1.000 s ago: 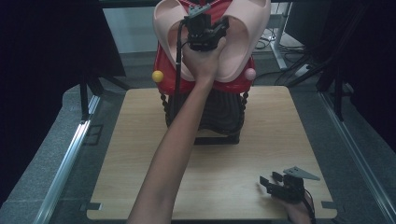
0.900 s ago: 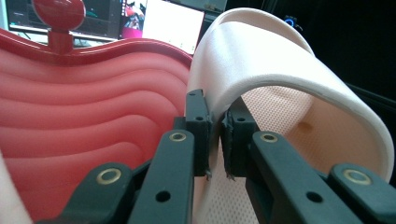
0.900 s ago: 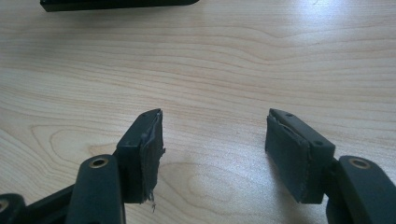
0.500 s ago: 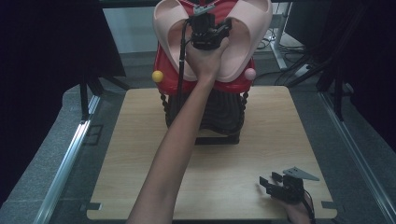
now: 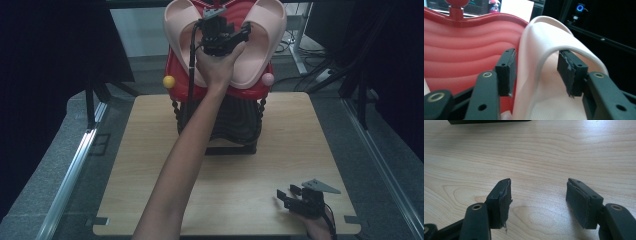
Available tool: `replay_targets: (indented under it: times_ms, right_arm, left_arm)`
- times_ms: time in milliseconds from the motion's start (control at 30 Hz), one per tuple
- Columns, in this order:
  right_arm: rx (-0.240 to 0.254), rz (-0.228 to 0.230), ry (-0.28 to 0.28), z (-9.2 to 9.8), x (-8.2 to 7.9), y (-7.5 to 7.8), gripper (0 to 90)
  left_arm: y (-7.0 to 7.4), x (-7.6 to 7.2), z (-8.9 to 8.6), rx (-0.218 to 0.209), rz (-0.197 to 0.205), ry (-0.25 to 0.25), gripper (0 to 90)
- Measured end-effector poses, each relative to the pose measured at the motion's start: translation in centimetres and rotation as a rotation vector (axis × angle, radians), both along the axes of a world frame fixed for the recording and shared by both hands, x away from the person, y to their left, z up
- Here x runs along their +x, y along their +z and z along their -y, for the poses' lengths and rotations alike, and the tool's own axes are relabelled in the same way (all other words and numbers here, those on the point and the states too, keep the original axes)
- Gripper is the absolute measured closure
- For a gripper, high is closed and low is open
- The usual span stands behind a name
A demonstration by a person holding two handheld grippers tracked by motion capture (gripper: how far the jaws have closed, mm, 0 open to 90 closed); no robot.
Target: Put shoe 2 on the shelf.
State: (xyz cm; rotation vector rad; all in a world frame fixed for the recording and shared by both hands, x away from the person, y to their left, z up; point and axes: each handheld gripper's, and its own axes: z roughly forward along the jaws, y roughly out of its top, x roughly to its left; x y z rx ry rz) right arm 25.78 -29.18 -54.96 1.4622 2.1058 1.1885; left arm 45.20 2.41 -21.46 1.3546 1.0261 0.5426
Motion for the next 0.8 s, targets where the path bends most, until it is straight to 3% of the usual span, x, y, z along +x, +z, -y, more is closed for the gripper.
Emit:
replay_targets:
  times_ms: [333, 800]
  right_arm:
    - [0.0, 0.0, -0.014, 0.1, 0.2, 0.0, 37.1]
    - [-0.009, 0.003, -0.027, 0.2, 0.2, 0.0, 37.1]
  left_arm:
    - [-0.5, -2.7, -1.2, -0.056, 0.022, -0.112, 46.9]
    - [-2.5, -8.3, -3.4, -0.046, 0.08, -0.219, 47.3]
